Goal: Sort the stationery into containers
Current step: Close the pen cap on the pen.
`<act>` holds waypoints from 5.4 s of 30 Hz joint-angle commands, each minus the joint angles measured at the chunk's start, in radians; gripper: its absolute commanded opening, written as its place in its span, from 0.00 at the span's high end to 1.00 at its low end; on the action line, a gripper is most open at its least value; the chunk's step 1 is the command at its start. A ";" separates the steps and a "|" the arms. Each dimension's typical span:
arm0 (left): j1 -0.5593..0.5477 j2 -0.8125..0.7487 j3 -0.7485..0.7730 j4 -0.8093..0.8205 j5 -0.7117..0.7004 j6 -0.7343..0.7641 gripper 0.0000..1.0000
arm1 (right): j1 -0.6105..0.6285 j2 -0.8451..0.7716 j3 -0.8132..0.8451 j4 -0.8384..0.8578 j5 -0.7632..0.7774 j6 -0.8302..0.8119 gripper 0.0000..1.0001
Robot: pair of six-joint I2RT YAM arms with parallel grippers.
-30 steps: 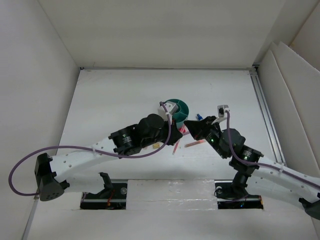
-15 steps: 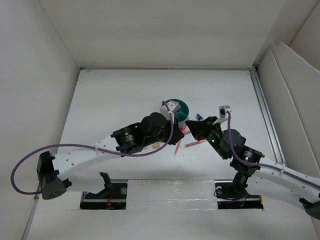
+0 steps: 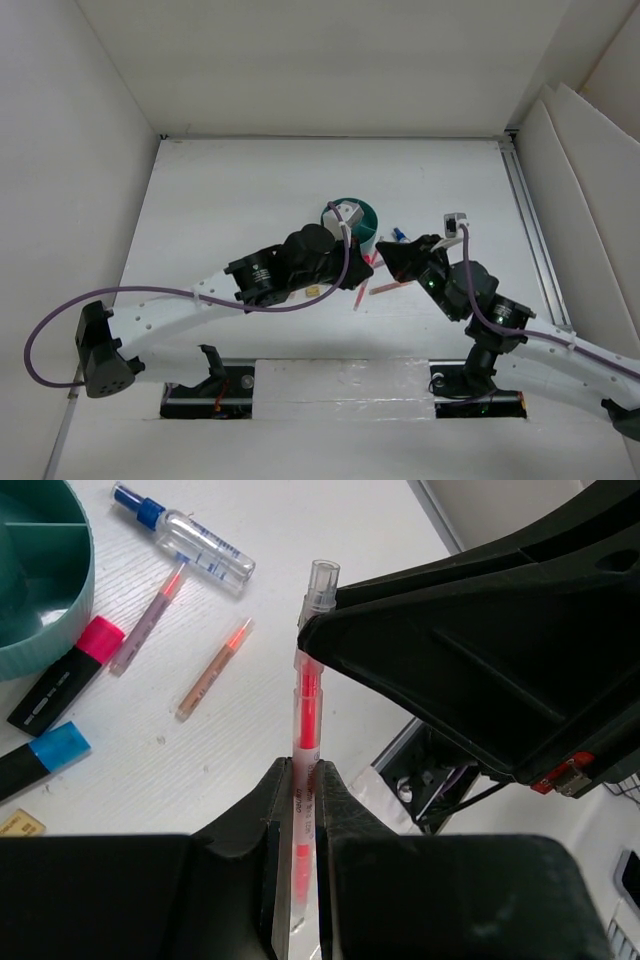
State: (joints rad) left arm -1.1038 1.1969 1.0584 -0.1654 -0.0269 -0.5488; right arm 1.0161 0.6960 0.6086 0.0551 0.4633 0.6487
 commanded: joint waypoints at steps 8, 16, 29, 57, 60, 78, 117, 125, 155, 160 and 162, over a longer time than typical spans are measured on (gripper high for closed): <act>0.016 0.007 0.055 0.109 -0.022 -0.039 1.00 | 0.021 -0.052 -0.041 0.040 -0.054 -0.078 1.00; 0.016 0.007 0.074 0.109 -0.033 -0.049 1.00 | 0.021 -0.032 -0.063 0.061 -0.086 -0.124 1.00; 0.016 -0.022 0.094 0.090 -0.051 -0.059 1.00 | 0.021 0.023 -0.063 0.061 -0.068 -0.142 1.00; 0.016 -0.066 0.018 0.113 0.036 -0.011 1.00 | 0.021 -0.007 -0.032 0.020 0.087 -0.044 1.00; 0.016 -0.066 0.009 0.113 0.045 -0.011 1.00 | 0.021 -0.007 -0.032 0.020 0.087 -0.044 1.00; 0.016 -0.105 -0.038 0.162 0.064 0.007 1.00 | 0.021 -0.026 -0.023 0.020 0.107 -0.017 1.00; 0.016 -0.045 -0.080 0.306 -0.024 -0.036 1.00 | 0.021 0.043 0.017 0.002 0.150 0.141 1.00; 0.016 -0.054 -0.098 0.329 -0.033 -0.025 1.00 | 0.021 0.033 0.017 0.002 0.098 0.121 0.99; 0.016 -0.123 -0.195 0.448 0.030 0.053 1.00 | 0.021 -0.015 0.016 0.002 0.083 -0.029 1.00; 0.016 -0.145 -0.216 0.448 0.071 0.062 1.00 | 0.021 -0.015 0.034 0.002 0.101 -0.060 1.00; 0.016 -0.154 -0.227 0.437 0.081 0.072 1.00 | 0.021 -0.015 0.034 0.002 0.101 -0.060 1.00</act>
State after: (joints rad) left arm -1.0908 1.0912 0.8303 0.1795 0.0189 -0.5007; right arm 1.0290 0.6868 0.6037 0.0814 0.5488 0.6319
